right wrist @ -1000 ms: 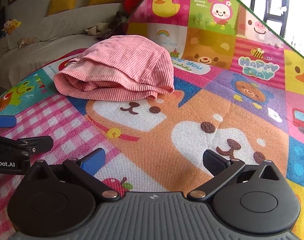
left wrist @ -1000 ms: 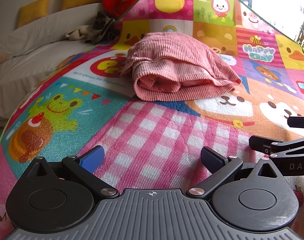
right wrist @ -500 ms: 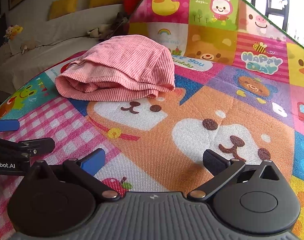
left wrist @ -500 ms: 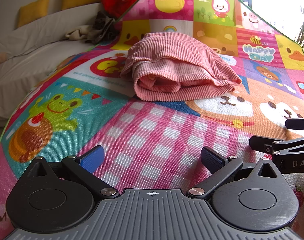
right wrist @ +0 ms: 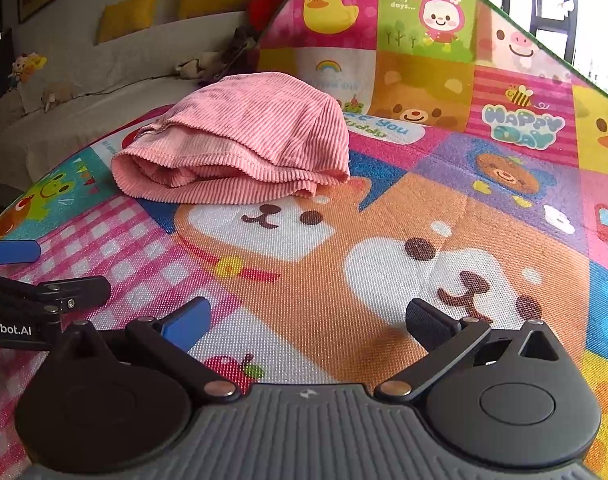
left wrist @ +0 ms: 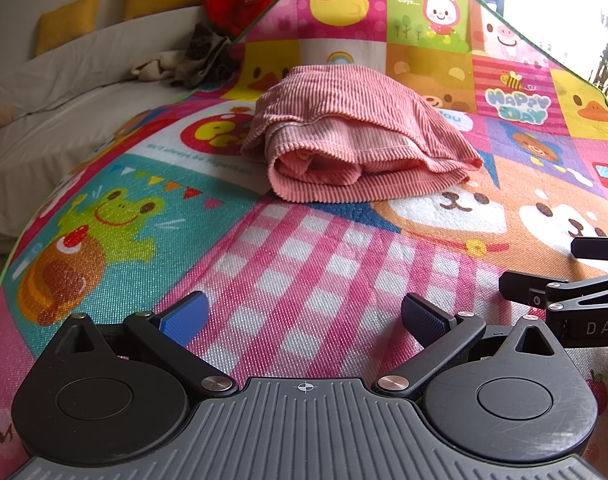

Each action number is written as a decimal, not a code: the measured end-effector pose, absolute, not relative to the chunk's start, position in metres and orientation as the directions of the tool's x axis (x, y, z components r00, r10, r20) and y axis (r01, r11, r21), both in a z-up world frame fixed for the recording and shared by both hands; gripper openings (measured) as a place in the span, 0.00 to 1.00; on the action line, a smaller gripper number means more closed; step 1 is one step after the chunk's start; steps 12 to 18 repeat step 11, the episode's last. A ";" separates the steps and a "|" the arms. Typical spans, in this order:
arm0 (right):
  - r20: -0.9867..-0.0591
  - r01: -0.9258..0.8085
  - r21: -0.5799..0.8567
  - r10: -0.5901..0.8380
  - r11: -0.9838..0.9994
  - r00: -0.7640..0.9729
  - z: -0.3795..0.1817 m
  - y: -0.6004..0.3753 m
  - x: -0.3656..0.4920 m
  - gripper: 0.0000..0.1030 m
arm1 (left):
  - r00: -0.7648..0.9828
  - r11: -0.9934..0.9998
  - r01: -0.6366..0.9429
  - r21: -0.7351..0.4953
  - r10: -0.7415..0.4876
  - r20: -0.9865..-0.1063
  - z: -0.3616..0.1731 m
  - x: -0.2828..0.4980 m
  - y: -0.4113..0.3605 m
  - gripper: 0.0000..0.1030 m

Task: Fold clothes

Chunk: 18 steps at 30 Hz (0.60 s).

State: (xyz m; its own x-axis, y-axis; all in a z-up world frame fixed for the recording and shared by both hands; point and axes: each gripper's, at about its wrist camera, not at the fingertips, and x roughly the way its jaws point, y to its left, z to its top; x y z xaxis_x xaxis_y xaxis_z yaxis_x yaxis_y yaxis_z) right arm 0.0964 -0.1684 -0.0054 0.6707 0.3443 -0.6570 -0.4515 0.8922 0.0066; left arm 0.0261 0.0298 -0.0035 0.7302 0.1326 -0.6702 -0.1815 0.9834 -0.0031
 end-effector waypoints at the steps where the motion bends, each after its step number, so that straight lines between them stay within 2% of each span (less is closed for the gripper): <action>1: -0.657 -0.451 0.007 0.344 0.892 0.671 -0.005 -0.168 0.096 1.00 | 0.730 0.983 -0.182 -0.003 0.133 -0.670 -0.004 0.026 0.030 1.00; 18: -0.658 -0.454 0.005 0.344 0.891 0.669 -0.005 -0.168 0.097 1.00 | 0.734 0.984 -0.179 -0.011 0.126 -0.667 -0.003 0.025 0.031 1.00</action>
